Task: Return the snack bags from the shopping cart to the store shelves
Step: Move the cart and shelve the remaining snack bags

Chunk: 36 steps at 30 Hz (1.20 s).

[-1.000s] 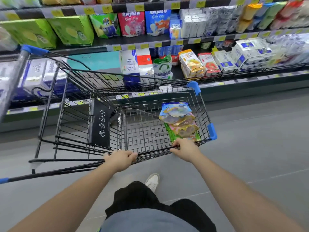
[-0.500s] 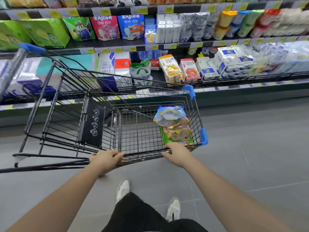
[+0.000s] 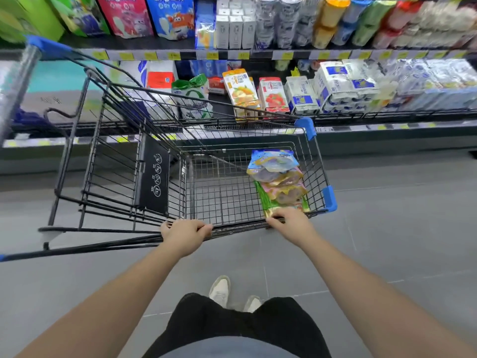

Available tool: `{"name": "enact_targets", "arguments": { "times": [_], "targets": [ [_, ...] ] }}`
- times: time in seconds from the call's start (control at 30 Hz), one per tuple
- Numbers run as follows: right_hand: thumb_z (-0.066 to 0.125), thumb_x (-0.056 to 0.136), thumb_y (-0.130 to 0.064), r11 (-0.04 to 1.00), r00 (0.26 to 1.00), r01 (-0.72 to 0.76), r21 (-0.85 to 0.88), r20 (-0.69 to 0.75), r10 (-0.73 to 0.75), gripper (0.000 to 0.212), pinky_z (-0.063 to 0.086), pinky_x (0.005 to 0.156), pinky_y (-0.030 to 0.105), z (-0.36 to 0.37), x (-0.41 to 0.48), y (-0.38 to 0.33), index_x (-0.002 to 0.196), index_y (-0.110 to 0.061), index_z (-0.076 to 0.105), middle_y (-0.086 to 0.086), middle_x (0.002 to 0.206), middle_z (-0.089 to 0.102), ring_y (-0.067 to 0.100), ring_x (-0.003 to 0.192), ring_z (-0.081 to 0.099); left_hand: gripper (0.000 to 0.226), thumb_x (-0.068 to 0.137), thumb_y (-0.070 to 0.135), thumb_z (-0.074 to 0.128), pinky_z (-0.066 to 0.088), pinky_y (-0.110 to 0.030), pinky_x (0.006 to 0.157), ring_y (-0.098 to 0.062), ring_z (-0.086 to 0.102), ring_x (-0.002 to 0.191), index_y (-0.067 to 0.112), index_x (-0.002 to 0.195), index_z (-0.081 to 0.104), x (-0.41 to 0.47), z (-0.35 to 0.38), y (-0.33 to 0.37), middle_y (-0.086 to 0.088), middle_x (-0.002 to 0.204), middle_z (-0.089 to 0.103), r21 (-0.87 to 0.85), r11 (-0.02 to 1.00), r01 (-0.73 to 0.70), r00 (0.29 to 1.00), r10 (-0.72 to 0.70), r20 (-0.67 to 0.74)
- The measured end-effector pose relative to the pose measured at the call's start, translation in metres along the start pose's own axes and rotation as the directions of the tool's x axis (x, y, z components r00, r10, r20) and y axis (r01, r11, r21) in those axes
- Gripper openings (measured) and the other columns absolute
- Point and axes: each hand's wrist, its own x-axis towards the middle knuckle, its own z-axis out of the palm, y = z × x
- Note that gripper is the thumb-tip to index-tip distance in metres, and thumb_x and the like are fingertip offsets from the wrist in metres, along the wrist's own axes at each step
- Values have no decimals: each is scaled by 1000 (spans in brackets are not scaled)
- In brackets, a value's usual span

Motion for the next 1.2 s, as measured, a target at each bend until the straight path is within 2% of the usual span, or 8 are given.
{"name": "enact_targets", "arguments": {
  "times": [0.1,0.27,0.43,0.53,0.67,0.73,0.97,1.2],
  "targets": [
    [65,94,-46,1000,1000,-6,8,6,6,25,50,80,33,-22,5,28,100,-24,76,-5,99,74,18,96,65,45,99,59,29,15,-52,114,-19,51,122,36,87,65,0,6,36,13,98,64,-16,1000,0,1000,-1,-14],
    [62,92,-55,997,1000,11,-72,19,-10,33,52,83,33,-56,16,77,103,-27,77,-6,104,75,19,103,66,41,99,61,29,18,-49,113,-16,52,120,41,89,63,3,14,93,15,105,67,-6,1000,19,999,-20,-43],
    [56,90,-67,969,996,84,-232,32,-78,43,47,68,30,-96,33,129,87,-28,72,-3,91,73,23,96,66,39,99,60,29,17,-48,114,-13,54,116,47,86,63,7,26,150,16,103,67,-26,998,62,997,-63,-42],
    [53,94,-63,953,990,136,-270,64,-124,42,44,66,29,-116,39,161,98,-27,75,-1,95,74,23,96,66,41,100,60,30,16,-47,113,-13,55,113,44,79,62,6,33,185,17,90,65,-41,997,58,995,-62,-78],
    [53,97,-56,967,992,111,-228,90,-92,37,43,67,29,-137,42,205,99,-26,74,-1,98,72,24,98,64,44,98,62,29,14,-50,113,-11,55,110,45,92,69,7,42,229,19,87,66,-61,996,57,997,-60,-50],
    [53,95,-57,977,994,82,-197,89,-66,38,45,67,29,-147,44,225,92,-25,72,-1,93,71,25,96,65,44,98,63,29,15,-49,113,-12,56,111,44,91,68,10,47,249,18,93,67,-44,998,50,996,-53,-69],
    [59,94,-54,988,998,-12,-153,53,20,32,44,67,29,-180,42,286,80,-26,66,-4,85,68,23,94,64,39,98,58,34,18,-46,108,-12,56,104,42,75,62,15,67,320,16,84,63,-37,999,37,994,-41,-106],
    [64,91,-53,990,998,-43,-134,44,49,26,46,70,29,-220,46,342,73,-36,60,-8,83,66,23,96,65,38,99,59,31,18,-48,110,-13,54,108,44,79,59,18,74,393,15,89,61,-29,999,19,998,-21,-59]
  ]
}}
